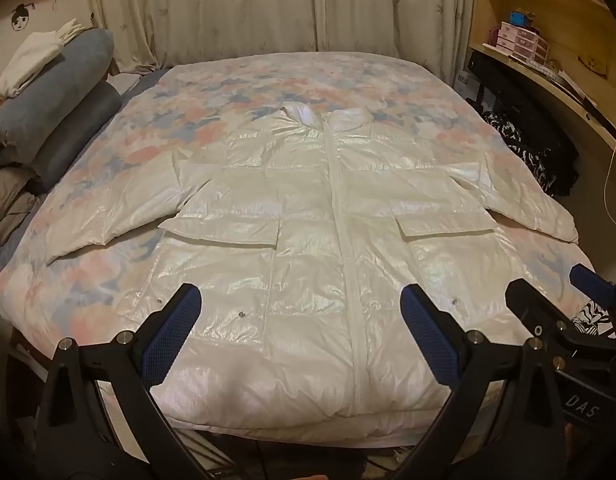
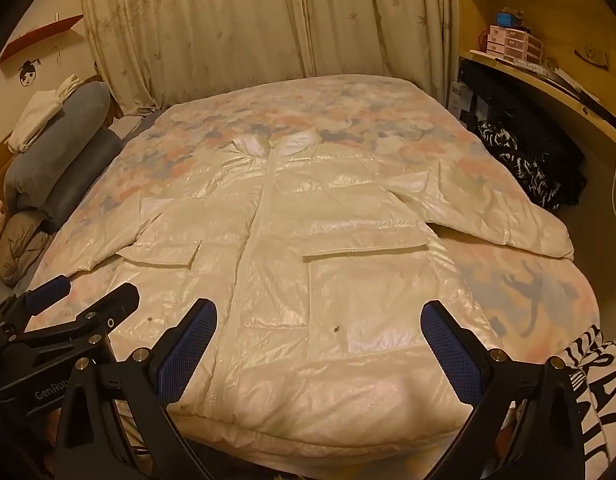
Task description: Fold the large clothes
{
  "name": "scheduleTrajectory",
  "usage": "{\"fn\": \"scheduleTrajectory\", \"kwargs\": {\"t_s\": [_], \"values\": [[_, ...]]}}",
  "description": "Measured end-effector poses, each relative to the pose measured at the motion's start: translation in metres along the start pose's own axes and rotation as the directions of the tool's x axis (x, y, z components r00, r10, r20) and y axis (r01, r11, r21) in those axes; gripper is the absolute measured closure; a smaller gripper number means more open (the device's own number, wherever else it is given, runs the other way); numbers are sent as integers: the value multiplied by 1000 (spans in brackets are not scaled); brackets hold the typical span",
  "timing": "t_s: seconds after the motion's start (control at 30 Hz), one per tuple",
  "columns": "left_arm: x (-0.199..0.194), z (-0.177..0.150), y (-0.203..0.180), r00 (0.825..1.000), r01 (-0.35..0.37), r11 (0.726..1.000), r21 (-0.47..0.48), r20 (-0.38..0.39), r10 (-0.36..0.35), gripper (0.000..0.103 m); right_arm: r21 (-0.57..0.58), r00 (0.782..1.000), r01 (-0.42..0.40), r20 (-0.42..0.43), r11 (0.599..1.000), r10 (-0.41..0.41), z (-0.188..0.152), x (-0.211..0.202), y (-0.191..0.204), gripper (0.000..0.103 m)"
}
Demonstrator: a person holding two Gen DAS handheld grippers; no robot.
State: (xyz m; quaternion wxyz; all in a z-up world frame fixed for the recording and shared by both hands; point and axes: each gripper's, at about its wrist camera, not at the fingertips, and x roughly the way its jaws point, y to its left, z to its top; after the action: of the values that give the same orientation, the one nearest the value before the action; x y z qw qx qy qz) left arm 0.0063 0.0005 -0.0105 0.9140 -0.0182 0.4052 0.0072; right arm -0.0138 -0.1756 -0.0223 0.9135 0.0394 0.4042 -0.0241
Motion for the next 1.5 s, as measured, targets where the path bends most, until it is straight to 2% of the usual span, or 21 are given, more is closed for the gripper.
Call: {"fn": "scheduleTrajectory", "kwargs": {"t_s": [0.03,0.43,1.5], "values": [[-1,-2,4,1000,5,1000,23,3,-5,4,0,1000,1,-1,1000,-1,0,0,0,0],[3,-7,3,1000,-12,999,33,-4,12,4,8,1000,-13,-23,1000,13,-2,14,-2,0],[7,-14,5,1000,-18,999,31,-19,19,4,8,999,-14,-32,1000,14,-9,21,0,0]]}}
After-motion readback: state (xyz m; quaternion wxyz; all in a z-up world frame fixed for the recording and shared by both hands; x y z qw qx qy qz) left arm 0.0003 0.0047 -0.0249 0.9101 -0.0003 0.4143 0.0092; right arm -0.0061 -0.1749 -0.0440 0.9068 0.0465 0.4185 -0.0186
